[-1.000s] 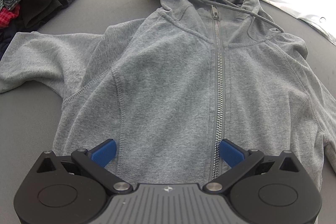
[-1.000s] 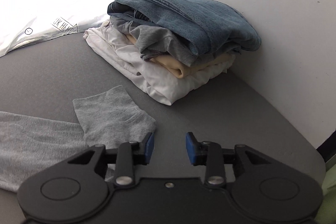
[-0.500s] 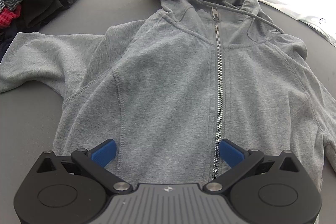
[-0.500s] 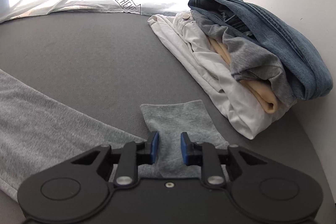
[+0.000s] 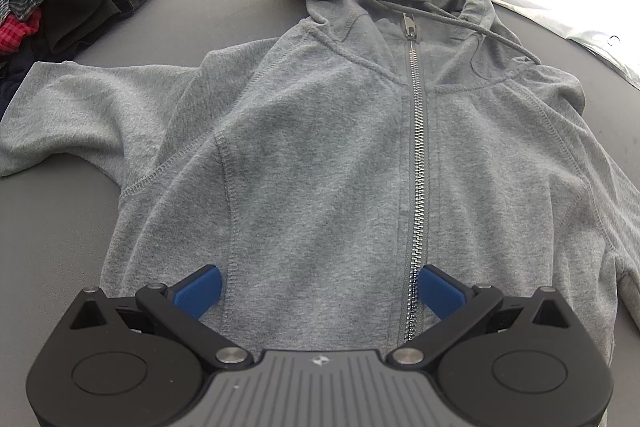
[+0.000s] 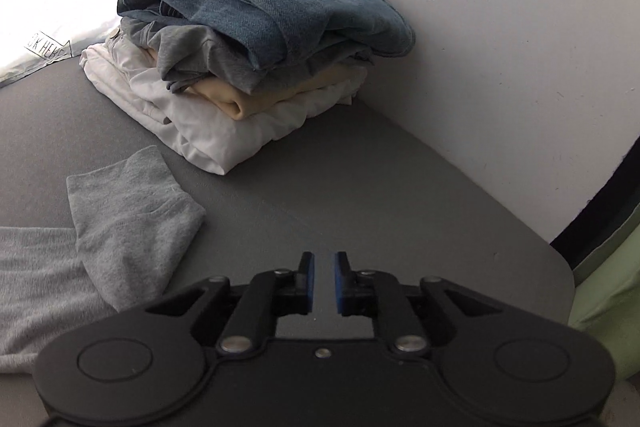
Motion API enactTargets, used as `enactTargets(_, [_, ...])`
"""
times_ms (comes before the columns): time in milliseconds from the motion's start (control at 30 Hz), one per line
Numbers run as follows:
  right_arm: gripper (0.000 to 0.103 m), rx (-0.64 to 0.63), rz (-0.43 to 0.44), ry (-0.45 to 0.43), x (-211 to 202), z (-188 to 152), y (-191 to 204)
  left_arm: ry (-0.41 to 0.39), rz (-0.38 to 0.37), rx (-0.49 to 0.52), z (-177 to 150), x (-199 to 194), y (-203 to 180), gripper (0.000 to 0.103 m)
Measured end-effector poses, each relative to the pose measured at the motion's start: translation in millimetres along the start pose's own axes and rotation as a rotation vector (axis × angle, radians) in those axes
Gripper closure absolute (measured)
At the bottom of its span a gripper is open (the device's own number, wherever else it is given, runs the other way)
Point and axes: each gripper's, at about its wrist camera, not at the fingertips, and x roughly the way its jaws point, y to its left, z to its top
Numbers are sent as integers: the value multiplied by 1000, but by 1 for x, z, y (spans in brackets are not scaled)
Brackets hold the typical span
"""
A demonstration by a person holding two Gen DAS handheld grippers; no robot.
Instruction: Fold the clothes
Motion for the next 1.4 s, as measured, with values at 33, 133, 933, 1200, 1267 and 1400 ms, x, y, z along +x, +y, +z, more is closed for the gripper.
enactTargets(33, [82,-17,33,-17,-3,1,7,0,0,0,0,0,0,0])
enactTargets(133, [63,-91,149,-78,-11,8,39,-3,0,-1,0,0,0,0])
enactTargets(933, [100,139,-61,17,5,-13,-20,-16,0,-1,-1,-1,0,0])
enactTargets(1200, [92,139,53,-2,-5,-17,-25,-21,4,-6,-2,-2,0,0])
enactTargets(1267, [77,72,144,-41,-10,-2,2,-24,4,-7,-3,-2,0,0])
enactTargets(1400, [65,-98,277,-75,-1,16,64,-29,4,-7,-4,-3,1,0])
